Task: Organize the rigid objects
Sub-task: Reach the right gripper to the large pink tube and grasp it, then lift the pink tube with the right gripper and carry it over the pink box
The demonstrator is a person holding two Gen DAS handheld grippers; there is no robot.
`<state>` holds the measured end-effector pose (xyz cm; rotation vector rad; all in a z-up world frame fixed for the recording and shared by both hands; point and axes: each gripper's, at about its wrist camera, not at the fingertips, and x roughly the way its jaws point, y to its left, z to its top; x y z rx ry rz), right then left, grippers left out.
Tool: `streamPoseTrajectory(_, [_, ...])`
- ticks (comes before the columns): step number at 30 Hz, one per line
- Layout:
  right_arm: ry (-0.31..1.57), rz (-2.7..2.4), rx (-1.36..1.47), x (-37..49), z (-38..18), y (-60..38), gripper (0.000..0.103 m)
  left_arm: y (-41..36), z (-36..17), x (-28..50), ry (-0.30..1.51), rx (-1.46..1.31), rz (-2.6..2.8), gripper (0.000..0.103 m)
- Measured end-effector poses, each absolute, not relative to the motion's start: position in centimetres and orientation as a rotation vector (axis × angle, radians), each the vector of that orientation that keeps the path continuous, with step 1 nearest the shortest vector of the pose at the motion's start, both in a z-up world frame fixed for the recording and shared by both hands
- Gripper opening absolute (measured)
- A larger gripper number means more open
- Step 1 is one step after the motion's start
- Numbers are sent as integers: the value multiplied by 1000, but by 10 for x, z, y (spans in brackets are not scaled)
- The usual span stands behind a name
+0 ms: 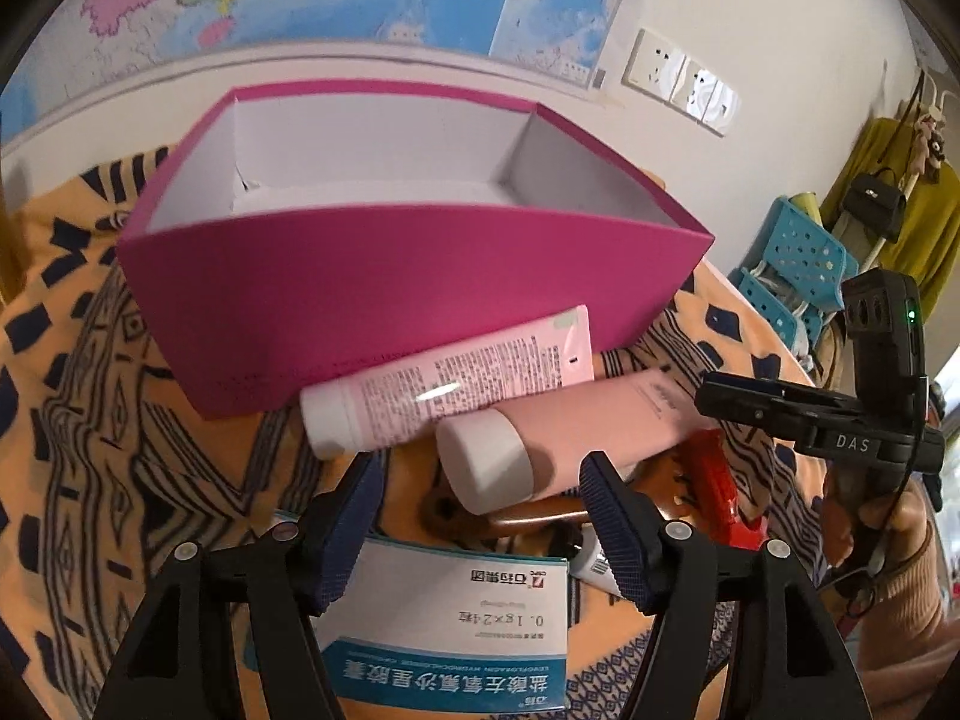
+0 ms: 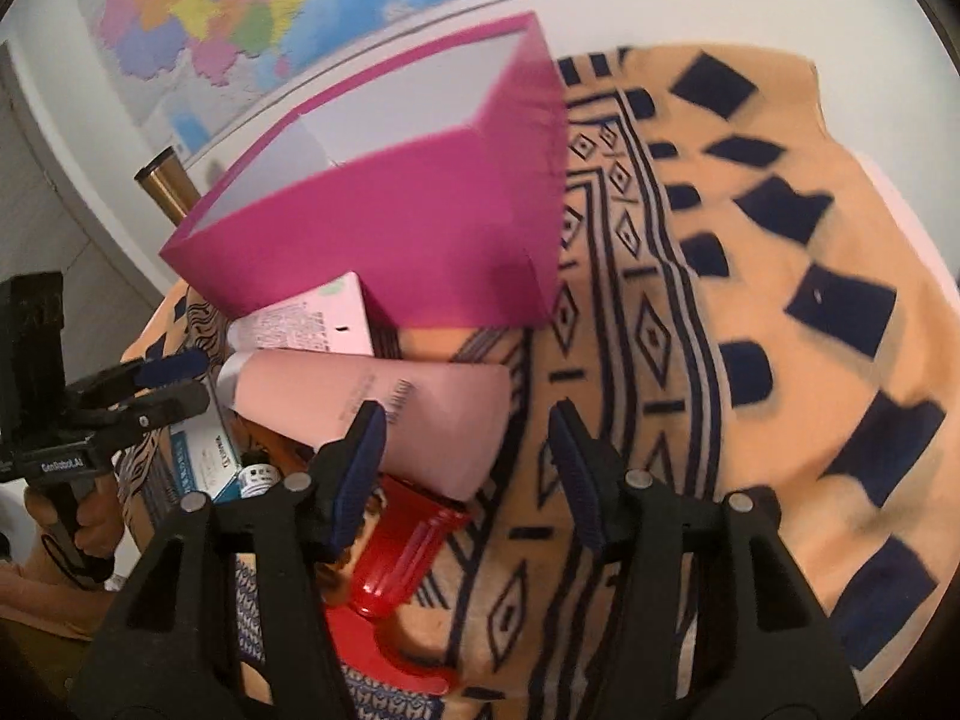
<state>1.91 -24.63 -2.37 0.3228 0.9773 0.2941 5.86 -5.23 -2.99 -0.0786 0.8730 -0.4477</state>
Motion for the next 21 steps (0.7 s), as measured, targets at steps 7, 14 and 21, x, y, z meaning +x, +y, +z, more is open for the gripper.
streamPoseTrajectory(7, [996, 338, 371, 26, -35, -247, 58, -59, -37, 66, 911, -101, -467, 67])
streamPoseTrajectory(14, [1013, 397, 452, 30, -43, -249, 58, -60, -40, 70, 939, -124, -491, 57])
streamPoseTrajectory(21, [999, 399, 417, 29, -38, -243, 50, -68, -42, 71, 950, -124, -493, 53])
